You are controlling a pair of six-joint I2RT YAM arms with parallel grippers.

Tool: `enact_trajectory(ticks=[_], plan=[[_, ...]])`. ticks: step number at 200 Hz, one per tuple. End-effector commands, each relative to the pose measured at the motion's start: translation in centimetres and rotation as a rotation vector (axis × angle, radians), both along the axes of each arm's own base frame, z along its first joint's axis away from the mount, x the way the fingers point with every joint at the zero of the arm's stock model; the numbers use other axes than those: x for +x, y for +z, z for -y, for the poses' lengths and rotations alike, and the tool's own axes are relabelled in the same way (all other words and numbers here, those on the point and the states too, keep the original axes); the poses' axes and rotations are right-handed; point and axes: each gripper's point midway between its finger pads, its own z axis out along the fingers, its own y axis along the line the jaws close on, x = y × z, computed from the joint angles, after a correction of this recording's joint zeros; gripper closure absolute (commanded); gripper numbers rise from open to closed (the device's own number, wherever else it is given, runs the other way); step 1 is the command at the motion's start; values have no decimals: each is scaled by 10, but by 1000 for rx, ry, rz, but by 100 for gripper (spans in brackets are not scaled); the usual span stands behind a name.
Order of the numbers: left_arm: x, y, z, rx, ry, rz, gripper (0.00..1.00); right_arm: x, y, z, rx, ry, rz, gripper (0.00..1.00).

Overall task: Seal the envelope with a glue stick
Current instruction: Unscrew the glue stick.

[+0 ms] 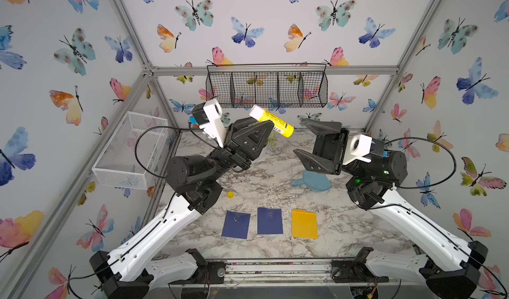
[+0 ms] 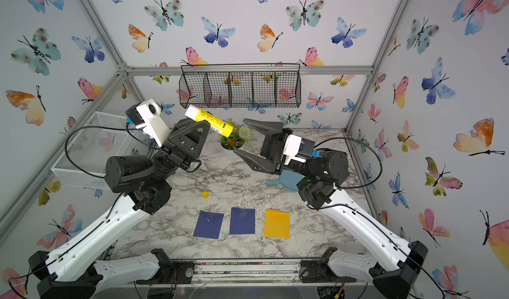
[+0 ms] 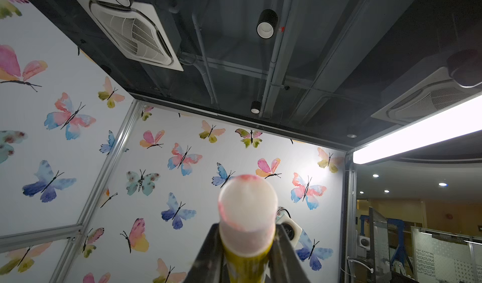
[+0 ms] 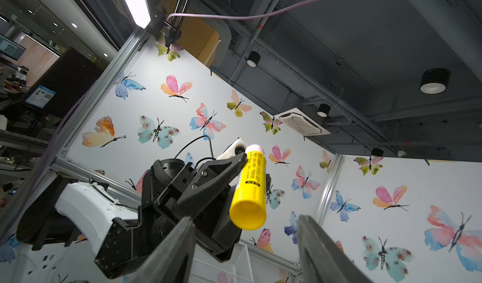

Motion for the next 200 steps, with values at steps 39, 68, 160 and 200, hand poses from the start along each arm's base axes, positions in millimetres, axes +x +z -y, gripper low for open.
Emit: enact_trajectory(ticks=[39, 68, 160, 200], plan=[[0, 9, -12, -76, -17, -26, 100, 11, 14, -13, 24, -28, 64, 45], [2, 8, -14, -72, 8, -32, 100, 15, 17, -16, 28, -22, 43, 46], [13, 6, -16, -47, 99, -49, 100, 15, 17, -22, 15, 44, 0, 51], [17, 5, -17, -45, 127, -61, 100, 15, 17, -25, 4, 70, -12, 60]])
